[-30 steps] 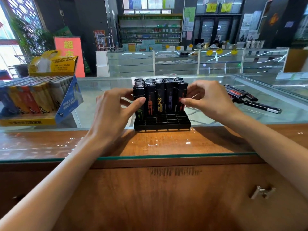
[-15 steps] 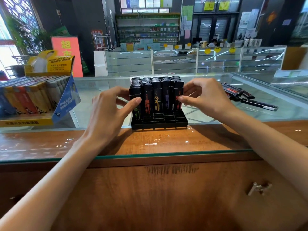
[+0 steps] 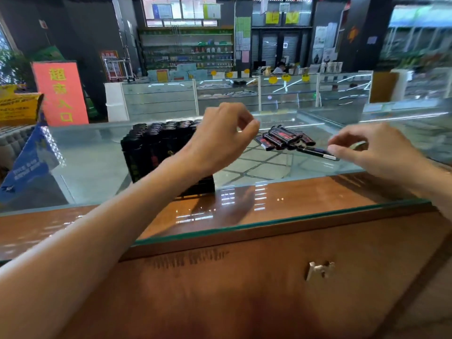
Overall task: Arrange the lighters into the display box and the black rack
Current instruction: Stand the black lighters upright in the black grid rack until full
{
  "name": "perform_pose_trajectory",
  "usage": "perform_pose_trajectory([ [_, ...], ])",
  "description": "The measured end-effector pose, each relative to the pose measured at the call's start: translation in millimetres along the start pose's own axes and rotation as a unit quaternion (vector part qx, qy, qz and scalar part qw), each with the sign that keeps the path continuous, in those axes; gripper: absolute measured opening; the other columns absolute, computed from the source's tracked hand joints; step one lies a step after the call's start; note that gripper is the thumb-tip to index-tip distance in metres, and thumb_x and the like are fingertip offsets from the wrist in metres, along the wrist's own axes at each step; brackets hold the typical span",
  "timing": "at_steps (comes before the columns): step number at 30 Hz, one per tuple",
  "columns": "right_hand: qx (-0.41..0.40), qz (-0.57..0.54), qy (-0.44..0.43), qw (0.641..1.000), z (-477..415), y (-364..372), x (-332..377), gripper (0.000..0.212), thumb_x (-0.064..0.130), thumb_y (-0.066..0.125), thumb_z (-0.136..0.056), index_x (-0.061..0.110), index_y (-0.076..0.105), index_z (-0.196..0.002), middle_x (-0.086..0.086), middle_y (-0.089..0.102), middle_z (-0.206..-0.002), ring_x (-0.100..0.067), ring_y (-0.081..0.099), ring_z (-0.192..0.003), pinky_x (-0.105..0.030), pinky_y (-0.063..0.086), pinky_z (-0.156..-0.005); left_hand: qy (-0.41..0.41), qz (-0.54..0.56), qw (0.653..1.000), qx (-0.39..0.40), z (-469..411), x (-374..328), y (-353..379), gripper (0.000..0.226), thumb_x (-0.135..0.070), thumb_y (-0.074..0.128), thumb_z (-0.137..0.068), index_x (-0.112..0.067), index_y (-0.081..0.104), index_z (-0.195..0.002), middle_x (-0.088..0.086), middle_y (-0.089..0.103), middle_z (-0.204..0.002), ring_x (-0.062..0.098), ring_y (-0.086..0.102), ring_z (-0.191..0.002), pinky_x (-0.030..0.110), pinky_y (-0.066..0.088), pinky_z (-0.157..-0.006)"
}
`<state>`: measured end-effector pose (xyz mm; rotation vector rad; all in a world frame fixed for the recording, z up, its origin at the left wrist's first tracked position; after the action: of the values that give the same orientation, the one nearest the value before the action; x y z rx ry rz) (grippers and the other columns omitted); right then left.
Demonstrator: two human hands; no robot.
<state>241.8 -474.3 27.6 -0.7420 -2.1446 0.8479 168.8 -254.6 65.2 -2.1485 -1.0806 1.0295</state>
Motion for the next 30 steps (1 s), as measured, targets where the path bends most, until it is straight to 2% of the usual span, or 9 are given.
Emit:
perform_pose_trajectory([
  [3,0.052,0.048,-0.012,0.997,14,4,-17,0.013,0.028,0.071,-0.08,0.021,0.07,-0.09,0.003,0.068,-0.092,-0.012,0.061,-0.084,-0.026,0.045,-0.071,-0.127,-0.007,0.986,0.111,-40,14,58,0.043,-0.033,0.043,-0.099,0.005,0.059,-0.087,0.021,0.066,-0.093,0.029,0.064,-0.072,0.04,0.057,-0.067],
  [6,0.049,0.058,-0.042,0.996,23,1,-24,0.018,0.033,0.071,-0.078,0.02,0.07,-0.092,0.002,0.067,-0.1,-0.014,0.059,-0.091,-0.033,0.046,-0.078,-0.244,-0.008,0.95,0.196,-62,28,101,0.063,-0.051,0.034,-0.097,0.005,0.049,-0.122,0.027,0.057,-0.111,0.034,0.061,-0.092,0.037,0.051,-0.07],
  [8,0.048,0.053,-0.051,0.996,27,-1,-27,0.022,0.041,0.067,-0.078,0.025,0.069,-0.093,0.005,0.066,-0.1,-0.01,0.058,-0.091,-0.03,0.046,-0.079,-0.276,-0.028,0.932,0.232,-74,31,120,0.069,-0.057,0.029,-0.096,-0.001,0.039,-0.135,0.025,0.051,-0.125,0.036,0.058,-0.104,0.039,0.048,-0.073],
  [13,0.058,0.012,-0.06,0.996,34,-4,-35,0.02,0.047,0.062,-0.078,0.034,0.066,-0.093,0.014,0.065,-0.097,0.005,0.055,-0.089,-0.011,0.04,-0.076,-0.3,-0.099,0.912,0.262,-100,40,141,0.067,-0.062,0.046,-0.088,-0.005,0.047,-0.123,0.014,0.053,-0.089,0.021,0.048,-0.064,0.031,0.046,-0.062],
  [19,0.04,0.001,-0.061,0.997,38,-6,-37,0.015,0.04,0.065,-0.081,0.03,0.068,-0.092,0.015,0.066,-0.095,0.003,0.054,-0.087,-0.003,0.035,-0.074,-0.352,-0.079,0.886,0.29,-111,51,148,0.083,-0.062,0.054,-0.082,0.0,0.039,-0.135,0.018,0.057,-0.114,0.022,0.048,-0.07,0.034,0.047,-0.081],
  [21,0.039,0.0,-0.06,0.997,38,-6,-36,0.014,0.038,0.065,-0.082,0.029,0.068,-0.092,0.014,0.066,-0.096,0.0,0.054,-0.089,-0.004,0.035,-0.073,-0.373,-0.073,0.877,0.295,-112,55,148,0.086,-0.063,0.053,-0.081,0.001,0.036,-0.136,0.017,0.056,-0.103,0.022,0.047,-0.068,0.031,0.047,-0.078],
  [23,0.041,-0.002,-0.057,0.998,39,-6,-36,0.014,0.038,0.065,-0.082,0.029,0.068,-0.092,0.014,0.066,-0.097,-0.001,0.055,-0.09,-0.007,0.035,-0.074,-0.387,-0.083,0.871,0.291,-114,57,148,0.082,-0.061,0.051,-0.084,0.002,0.036,-0.134,0.014,0.047,-0.085,0.02,0.043,-0.064,0.028,0.043,-0.076],
  [25,0.044,-0.002,-0.053,0.998,39,-5,-36,0.014,0.038,0.064,-0.083,0.029,0.068,-0.093,0.014,0.066,-0.098,-0.001,0.054,-0.09,-0.011,0.036,-0.074,-0.394,-0.1,0.869,0.282,-116,60,148,0.071,-0.058,0.051,-0.087,0.0,0.043,-0.127,0.011,0.045,-0.087,0.019,0.04,-0.066,0.028,0.04,-0.074],
  [30,0.047,0.006,-0.05,0.998,38,-4,-37,0.014,0.038,0.064,-0.084,0.03,0.068,-0.094,0.016,0.063,-0.097,0.008,0.05,-0.085,-0.004,0.032,-0.073,-0.408,-0.097,0.854,0.306,-113,65,147,0.034,-0.039,0.05,-0.094,-0.007,0.05,-0.082,0.008,0.05,-0.079,0.02,0.041,-0.067,0.027,0.038,-0.065],
])
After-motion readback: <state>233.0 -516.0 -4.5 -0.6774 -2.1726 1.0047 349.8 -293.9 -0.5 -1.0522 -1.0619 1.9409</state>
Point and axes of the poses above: each hand's wrist, its own z-axis away from the middle knuckle, its own y-axis out of the palm, x = y × z, the point moved 8 cm from there along -z, towards the middle knuckle
